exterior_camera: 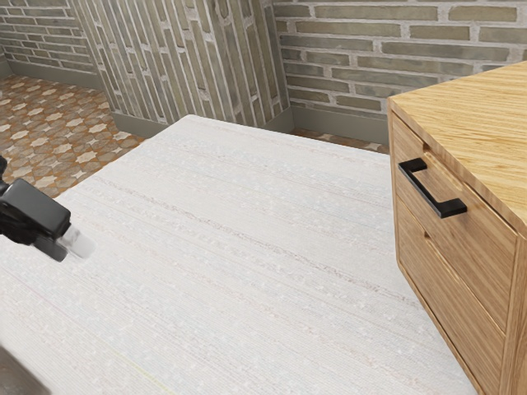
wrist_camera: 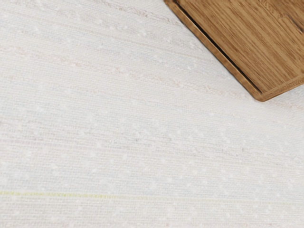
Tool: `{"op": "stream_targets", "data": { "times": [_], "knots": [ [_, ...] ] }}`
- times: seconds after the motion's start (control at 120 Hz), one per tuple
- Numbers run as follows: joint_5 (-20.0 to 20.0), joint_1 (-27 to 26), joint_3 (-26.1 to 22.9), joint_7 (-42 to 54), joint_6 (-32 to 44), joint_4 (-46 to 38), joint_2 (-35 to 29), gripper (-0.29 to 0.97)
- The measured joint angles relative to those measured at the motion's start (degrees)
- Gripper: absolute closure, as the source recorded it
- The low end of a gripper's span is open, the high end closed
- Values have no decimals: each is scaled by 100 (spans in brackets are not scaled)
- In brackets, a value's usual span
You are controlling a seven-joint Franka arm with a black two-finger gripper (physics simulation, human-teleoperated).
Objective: Pull the drawer handle with one arm to open the drawer
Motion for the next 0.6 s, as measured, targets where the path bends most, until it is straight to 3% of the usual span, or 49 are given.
{"op": "stream_targets", "data": {
  "times": [0.208, 0.317, 0.5, 0.6],
  "knots": [
    [-311, 91, 5, -1303, 168, 38, 299, 2],
    [-421, 579, -469, -1802, 45, 804, 959, 2],
    [-788, 762, -874, -2393, -133, 1426, 1775, 2],
    [-1089, 1264, -1529, -2616, -168, 1681, 2125, 2]
  ]
}}
